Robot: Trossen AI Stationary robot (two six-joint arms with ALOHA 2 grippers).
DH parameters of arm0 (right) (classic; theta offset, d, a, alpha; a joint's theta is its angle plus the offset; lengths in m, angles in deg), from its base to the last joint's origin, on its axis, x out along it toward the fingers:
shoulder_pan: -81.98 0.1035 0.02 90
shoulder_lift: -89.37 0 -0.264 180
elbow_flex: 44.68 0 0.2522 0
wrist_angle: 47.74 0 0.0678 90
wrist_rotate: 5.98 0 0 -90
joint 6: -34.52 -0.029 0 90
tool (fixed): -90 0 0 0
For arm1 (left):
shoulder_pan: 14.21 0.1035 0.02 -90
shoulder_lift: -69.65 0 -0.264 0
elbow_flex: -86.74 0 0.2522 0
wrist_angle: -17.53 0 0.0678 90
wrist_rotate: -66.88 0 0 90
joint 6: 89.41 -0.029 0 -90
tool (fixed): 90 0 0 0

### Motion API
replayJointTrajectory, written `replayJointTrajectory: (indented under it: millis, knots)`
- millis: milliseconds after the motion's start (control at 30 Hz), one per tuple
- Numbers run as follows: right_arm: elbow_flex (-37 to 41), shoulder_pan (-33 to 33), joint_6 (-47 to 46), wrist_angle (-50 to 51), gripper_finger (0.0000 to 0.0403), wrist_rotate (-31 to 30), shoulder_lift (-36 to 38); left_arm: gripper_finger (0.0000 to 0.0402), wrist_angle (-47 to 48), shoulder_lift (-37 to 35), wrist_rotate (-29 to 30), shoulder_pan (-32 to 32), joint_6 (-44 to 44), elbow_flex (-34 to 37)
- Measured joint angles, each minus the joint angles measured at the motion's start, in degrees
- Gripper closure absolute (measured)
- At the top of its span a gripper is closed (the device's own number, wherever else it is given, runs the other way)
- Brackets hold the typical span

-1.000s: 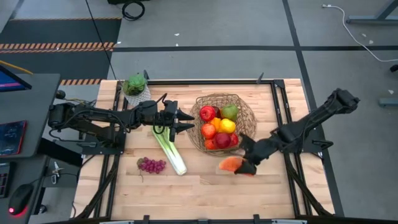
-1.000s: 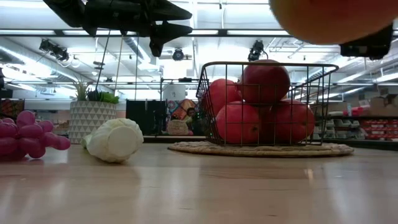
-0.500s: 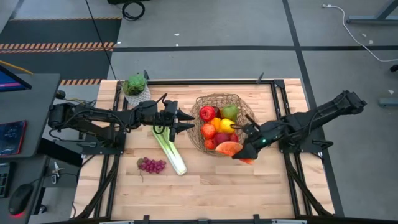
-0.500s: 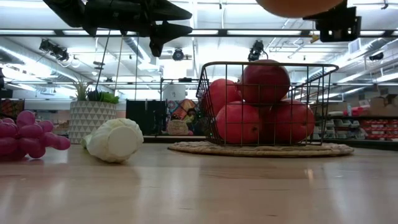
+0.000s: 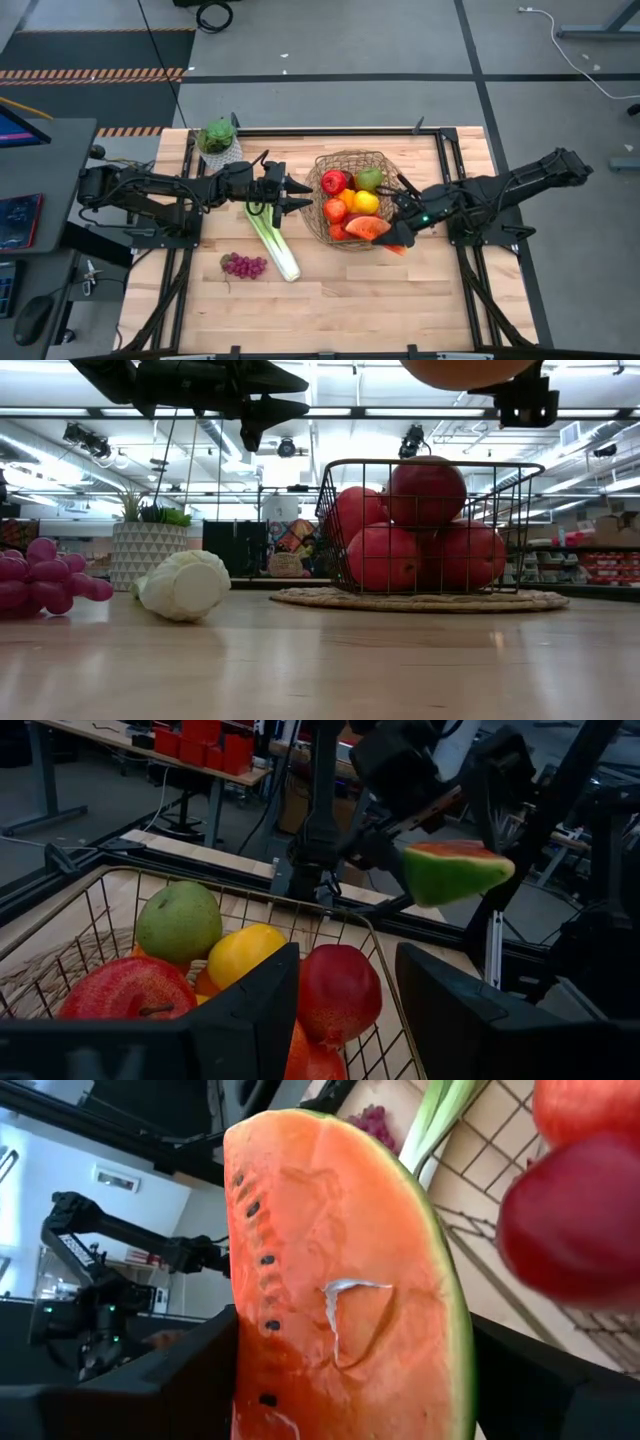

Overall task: Build produce basket
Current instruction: Put the green watermelon into the brown wire basket

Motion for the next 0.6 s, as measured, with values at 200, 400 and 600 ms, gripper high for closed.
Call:
replayJointTrajectory:
  millis: [200, 400, 600]
  knots:
    - [0.00, -1.29, 6.15, 0.04, 0.0069, 0.11, -0.02, 0.0228, 0.00, 0.00, 0.02, -0.02, 0.00, 0.00]
    - [-0.10, -3.46, 12.79, 1.06, 0.0068, 0.12, -0.02, 0.0228, 0.00, 0.00, 0.02, -0.02, 0.00, 0.00]
    - [-8.45, -4.30, 22.61, 20.45, 0.0068, -8.20, -1.50, 0.0228, 0.02, 0.00, 0.01, -0.02, -0.02, 0.00]
